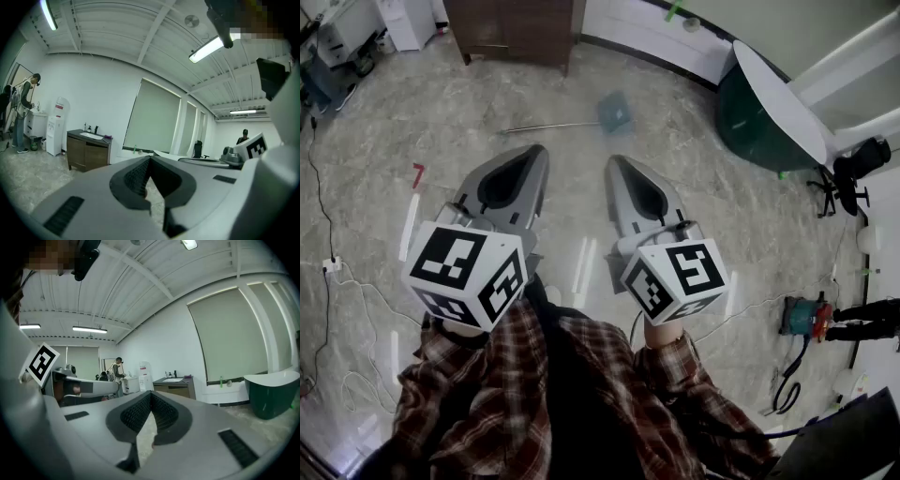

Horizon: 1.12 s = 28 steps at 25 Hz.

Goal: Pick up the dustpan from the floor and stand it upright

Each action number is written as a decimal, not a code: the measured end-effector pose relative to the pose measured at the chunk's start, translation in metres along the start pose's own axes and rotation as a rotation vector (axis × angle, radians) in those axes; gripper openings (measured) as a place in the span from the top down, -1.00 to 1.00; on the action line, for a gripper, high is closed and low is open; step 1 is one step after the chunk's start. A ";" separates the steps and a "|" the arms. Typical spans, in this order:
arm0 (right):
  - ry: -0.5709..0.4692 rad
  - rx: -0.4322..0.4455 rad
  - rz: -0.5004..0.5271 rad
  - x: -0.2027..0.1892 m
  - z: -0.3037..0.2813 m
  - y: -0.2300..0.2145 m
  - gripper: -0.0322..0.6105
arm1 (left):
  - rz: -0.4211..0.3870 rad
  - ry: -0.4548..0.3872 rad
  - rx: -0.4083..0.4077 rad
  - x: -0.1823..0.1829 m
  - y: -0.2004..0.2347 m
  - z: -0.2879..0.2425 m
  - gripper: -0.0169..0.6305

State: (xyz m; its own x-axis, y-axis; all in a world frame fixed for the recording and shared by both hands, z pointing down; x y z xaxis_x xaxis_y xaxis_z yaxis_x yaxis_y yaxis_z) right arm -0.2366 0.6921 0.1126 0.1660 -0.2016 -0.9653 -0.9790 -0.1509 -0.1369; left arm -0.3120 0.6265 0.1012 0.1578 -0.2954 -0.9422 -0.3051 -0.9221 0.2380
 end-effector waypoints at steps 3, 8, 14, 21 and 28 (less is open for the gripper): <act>0.006 0.007 -0.007 0.001 -0.010 -0.007 0.87 | 0.008 0.002 0.008 0.003 0.008 -0.010 0.91; 0.037 0.008 -0.016 -0.007 -0.042 -0.014 0.87 | 0.027 0.017 0.022 -0.002 0.036 -0.027 0.91; 0.043 0.005 0.000 0.006 -0.118 -0.024 0.87 | 0.038 0.003 0.033 0.019 0.104 -0.065 0.91; 0.011 -0.036 -0.005 0.040 -0.209 -0.036 0.87 | 0.025 -0.014 0.017 0.063 0.189 -0.110 0.91; 0.036 -0.102 -0.045 0.043 -0.265 -0.052 0.87 | 0.034 0.006 -0.015 0.082 0.246 -0.144 0.91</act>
State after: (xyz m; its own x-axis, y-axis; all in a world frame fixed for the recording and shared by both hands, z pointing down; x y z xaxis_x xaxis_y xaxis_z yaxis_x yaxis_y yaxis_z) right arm -0.1475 0.4347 0.1375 0.2152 -0.2268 -0.9499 -0.9537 -0.2583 -0.1544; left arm -0.2385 0.3399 0.1166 0.1534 -0.3281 -0.9321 -0.2965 -0.9151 0.2733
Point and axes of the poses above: the fingertips, and each gripper's own axes: z backward along the fingers, y to its left, x out of its top, the point moved 1 cm from there along z, backward along the fingers, and after that the axes turned 6 degrees about y, right-handed, at the moved point
